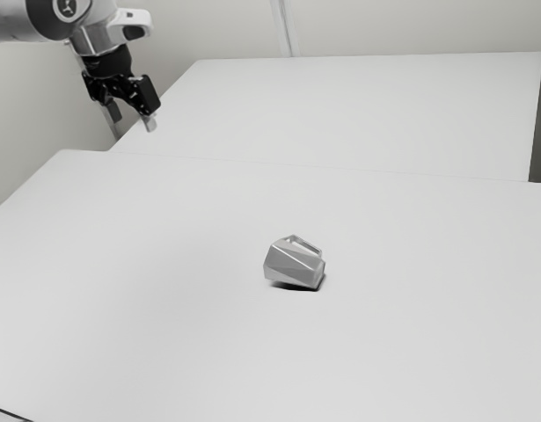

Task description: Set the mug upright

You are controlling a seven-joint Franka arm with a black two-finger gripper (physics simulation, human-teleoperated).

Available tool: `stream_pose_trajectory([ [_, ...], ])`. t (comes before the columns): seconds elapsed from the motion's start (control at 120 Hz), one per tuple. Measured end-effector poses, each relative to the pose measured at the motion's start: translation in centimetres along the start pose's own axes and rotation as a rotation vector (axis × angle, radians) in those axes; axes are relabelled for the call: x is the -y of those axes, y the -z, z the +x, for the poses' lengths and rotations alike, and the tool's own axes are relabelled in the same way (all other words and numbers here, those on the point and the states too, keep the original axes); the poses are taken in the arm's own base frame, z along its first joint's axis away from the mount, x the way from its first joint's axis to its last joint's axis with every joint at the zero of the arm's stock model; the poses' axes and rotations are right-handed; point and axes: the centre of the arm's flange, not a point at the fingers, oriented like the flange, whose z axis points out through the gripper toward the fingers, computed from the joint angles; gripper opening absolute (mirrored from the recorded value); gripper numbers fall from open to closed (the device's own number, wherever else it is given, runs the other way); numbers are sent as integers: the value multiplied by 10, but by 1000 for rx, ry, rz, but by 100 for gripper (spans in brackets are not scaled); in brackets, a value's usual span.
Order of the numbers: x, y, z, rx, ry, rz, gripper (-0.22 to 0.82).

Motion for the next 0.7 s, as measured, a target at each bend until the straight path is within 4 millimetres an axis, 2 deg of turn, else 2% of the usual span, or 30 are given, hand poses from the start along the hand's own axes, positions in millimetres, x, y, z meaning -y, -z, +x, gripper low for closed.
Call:
stream_pose_trajectory([
  [0.117,-14,3,1,-6,-21,-2,60],
  [0.217,-18,-1,1,4,-21,-9,60],
  [0.367,-11,-6,-2,17,20,-26,60],
  [0.5,-2,-4,-24,15,70,-23,60],
  [0.533,0,-9,-27,21,81,-30,60],
  [0.7,15,-65,-35,87,160,-175,60],
])
